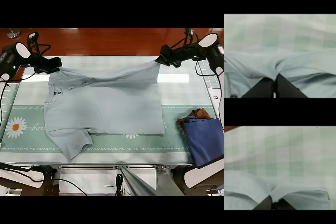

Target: Fold the shirts.

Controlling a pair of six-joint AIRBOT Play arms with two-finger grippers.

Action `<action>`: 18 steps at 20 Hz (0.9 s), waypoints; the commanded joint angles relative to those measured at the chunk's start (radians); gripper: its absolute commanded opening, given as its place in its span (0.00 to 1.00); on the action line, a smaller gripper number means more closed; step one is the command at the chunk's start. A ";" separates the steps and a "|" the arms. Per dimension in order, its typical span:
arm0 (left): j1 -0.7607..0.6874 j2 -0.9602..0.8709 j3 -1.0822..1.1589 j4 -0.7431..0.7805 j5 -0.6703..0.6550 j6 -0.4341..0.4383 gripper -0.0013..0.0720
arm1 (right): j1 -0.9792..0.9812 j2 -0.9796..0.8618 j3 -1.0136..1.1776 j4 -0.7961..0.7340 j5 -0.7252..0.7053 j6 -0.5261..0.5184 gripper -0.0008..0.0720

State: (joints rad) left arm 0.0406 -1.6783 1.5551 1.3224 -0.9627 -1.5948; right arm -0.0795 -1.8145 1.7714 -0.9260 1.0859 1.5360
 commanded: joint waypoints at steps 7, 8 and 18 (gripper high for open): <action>0.116 -0.002 -0.016 -0.025 -0.392 0.207 0.06 | 0.000 -0.052 0.034 -0.339 0.435 -0.003 0.03; 0.114 -0.002 -0.037 -0.026 -0.397 0.207 0.06 | 0.003 -0.058 0.032 -0.367 0.443 0.004 0.03; 0.115 -0.005 -0.171 -0.025 -0.423 0.219 0.06 | 0.065 -0.140 0.032 -0.364 0.502 0.024 0.04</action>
State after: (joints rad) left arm 0.1547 -1.6829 1.3994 1.2961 -1.3705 -1.3800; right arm -0.0307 -1.9442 1.8023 -1.2839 1.5761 1.5482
